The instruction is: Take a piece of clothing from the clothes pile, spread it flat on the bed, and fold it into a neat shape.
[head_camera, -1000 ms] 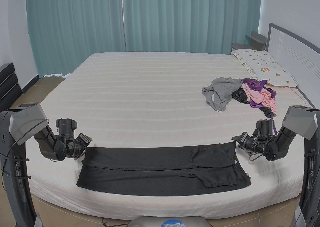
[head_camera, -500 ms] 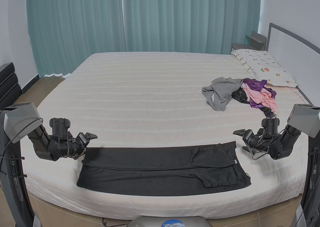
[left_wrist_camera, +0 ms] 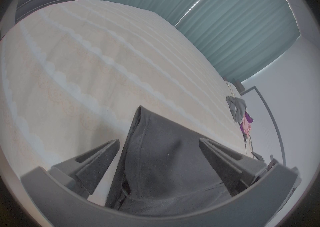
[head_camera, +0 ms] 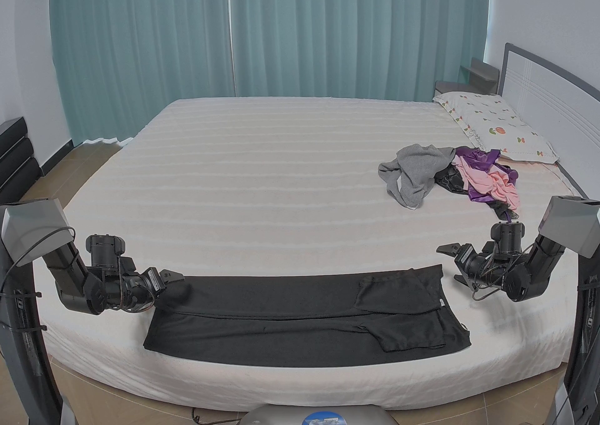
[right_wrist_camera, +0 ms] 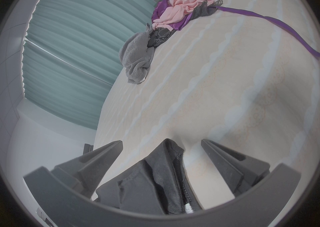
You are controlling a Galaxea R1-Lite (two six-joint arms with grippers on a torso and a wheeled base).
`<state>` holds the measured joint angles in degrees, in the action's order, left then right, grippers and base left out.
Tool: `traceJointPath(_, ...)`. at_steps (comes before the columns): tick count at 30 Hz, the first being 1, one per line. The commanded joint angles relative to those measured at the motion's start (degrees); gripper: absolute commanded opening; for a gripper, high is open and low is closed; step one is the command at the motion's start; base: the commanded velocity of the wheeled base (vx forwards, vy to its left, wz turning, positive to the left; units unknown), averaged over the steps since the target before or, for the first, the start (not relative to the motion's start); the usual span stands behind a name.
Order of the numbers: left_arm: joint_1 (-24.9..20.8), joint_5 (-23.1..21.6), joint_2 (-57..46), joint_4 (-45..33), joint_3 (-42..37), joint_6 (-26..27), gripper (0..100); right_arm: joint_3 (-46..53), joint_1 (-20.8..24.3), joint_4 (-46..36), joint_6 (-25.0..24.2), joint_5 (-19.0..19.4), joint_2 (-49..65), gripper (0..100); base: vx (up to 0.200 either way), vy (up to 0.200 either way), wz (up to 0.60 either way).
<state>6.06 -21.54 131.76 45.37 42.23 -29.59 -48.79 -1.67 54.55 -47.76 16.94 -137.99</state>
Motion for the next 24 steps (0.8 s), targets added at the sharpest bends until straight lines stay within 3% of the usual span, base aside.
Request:
traceJointPath(1,0.01,0.1,-0.1,0.24,-2.15,3.66,100,0.1,0.0,0.03,0.04,0.02,0.08,100,0.0,0.0,0.0)
traceJointPath(11,-0.17,0.18,0.08,0.42,-5.05,11.39,100,0.1,0.09,0.03,0.04,0.02,0.08,100,0.0,0.0,0.0)
traceJointPath(22,-1.31,0.18,-0.01,0.42,-5.23,11.31,100,0.1,0.09,0.03,0.04,0.02,0.0,100,0.0,0.0,0.0)
traceJointPath(23,-1.31,0.18,0.08,0.42,-5.23,11.31,0,0.1,0.09,0.03,0.04,0.02,0.0,100,0.0,0.0,0.0)
traceJointPath(24,-1.49,0.18,0.08,0.42,-5.31,11.22,0,0.1,0.09,0.03,0.04,0.02,0.0,100,0.0,0.0,0.0)
